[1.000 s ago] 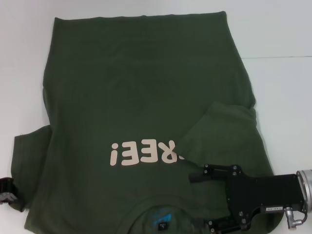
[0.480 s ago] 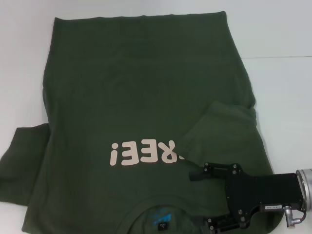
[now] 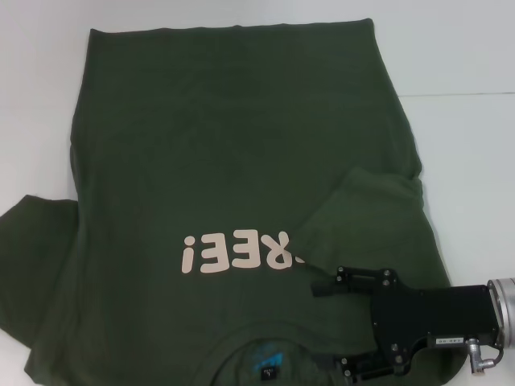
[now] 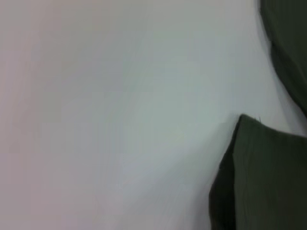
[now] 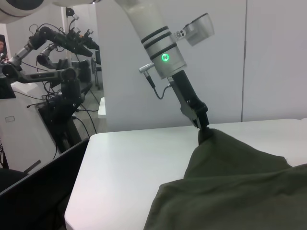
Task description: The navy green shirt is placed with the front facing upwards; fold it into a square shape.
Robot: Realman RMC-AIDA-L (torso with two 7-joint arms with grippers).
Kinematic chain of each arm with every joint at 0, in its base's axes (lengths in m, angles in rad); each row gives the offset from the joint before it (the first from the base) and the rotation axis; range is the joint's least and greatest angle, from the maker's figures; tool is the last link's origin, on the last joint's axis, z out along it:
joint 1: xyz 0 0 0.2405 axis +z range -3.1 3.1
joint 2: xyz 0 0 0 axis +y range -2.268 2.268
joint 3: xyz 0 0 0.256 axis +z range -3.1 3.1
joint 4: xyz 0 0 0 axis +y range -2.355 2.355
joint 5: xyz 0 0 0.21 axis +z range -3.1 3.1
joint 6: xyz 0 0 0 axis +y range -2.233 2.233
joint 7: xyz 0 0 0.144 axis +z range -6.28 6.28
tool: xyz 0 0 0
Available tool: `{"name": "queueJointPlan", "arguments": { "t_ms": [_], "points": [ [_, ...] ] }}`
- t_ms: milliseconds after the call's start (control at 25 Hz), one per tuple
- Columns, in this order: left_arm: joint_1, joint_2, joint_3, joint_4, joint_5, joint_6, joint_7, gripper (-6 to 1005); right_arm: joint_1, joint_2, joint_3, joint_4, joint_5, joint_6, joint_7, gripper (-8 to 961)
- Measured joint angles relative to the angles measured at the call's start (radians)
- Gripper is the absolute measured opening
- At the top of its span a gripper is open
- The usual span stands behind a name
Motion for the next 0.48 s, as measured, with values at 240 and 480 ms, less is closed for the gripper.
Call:
{"name": "queueJointPlan", "arguments": {
  "t_ms": [240, 480],
  "points": [
    [0.001, 0.002, -0.002, 0.012, 0.0, -0.051, -0.011, 0, -0.002, 0.001, 0.003, 0.007, 0.002, 0.002, 0.0, 919],
    [0.001, -0.002, -0.001, 0.038, 0.0, -0.046, -0.012, 0, -0.001, 0.002, 0.009, 0.014, 0.004, 0.003, 0.0, 920]
  ]
}}
